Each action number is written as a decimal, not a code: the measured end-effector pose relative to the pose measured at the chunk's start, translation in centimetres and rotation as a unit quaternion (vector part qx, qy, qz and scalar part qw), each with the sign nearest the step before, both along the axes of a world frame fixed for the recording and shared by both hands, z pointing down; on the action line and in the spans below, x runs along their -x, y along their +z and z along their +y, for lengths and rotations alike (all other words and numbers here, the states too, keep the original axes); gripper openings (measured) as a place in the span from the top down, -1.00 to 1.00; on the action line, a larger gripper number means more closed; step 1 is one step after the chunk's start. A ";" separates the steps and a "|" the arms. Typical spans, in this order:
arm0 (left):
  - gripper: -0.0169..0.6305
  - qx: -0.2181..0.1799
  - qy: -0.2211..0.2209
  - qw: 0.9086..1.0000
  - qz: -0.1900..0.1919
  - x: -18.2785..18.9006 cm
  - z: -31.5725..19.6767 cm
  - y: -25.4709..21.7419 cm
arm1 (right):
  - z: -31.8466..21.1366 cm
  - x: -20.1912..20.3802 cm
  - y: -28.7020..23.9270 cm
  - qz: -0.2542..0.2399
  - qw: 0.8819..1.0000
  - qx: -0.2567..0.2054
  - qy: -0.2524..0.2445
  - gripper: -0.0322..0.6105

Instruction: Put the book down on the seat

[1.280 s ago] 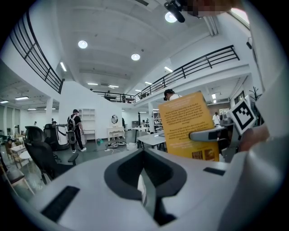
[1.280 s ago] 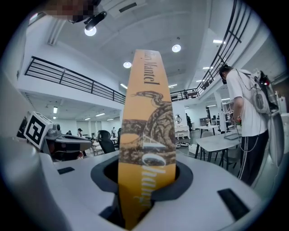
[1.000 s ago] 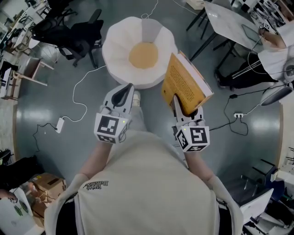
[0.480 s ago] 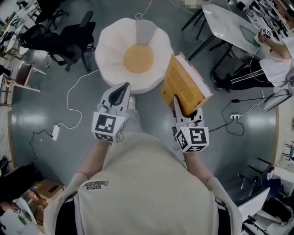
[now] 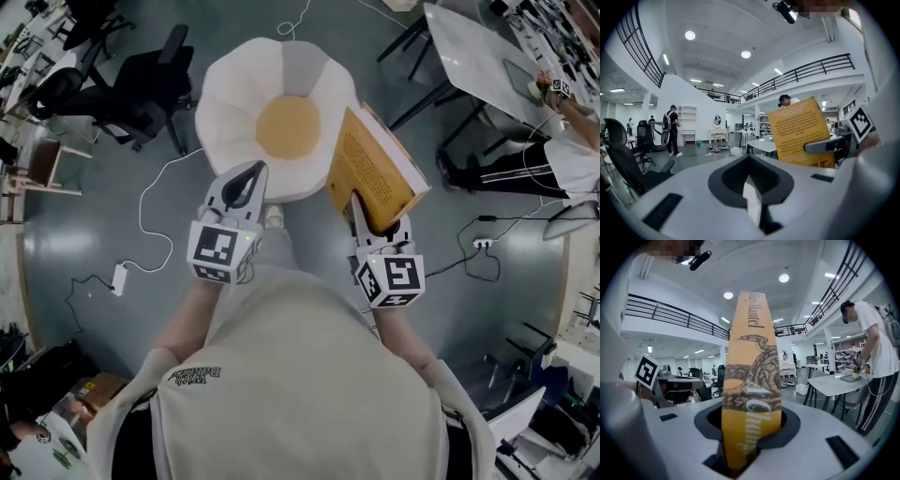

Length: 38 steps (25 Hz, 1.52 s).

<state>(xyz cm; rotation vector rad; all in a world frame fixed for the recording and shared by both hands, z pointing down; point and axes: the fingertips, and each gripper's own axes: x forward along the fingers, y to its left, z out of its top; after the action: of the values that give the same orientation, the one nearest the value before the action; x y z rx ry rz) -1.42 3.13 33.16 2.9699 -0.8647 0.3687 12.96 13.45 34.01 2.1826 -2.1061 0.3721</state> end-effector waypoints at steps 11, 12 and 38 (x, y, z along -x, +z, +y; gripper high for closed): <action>0.91 0.023 0.002 1.000 -0.007 -0.9 -11.9 0.7 | -12.7 -1.2 -0.6 -0.004 1.000 0.019 0.002 0.42; 0.91 0.023 0.003 1.000 -0.008 -1.0 -12.9 0.7 | -13.8 -1.3 -0.6 -0.005 1.000 0.021 0.002 0.42; 0.91 0.040 -0.029 0.999 0.001 -2.5 -24.6 1.6 | -27.4 -3.9 -0.2 0.014 0.998 0.036 -0.042 0.42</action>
<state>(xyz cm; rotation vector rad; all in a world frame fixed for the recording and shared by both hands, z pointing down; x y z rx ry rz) 1.08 -21.47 34.71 2.8644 -0.9119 0.3885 16.87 -13.97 33.78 2.0406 -2.1279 0.4022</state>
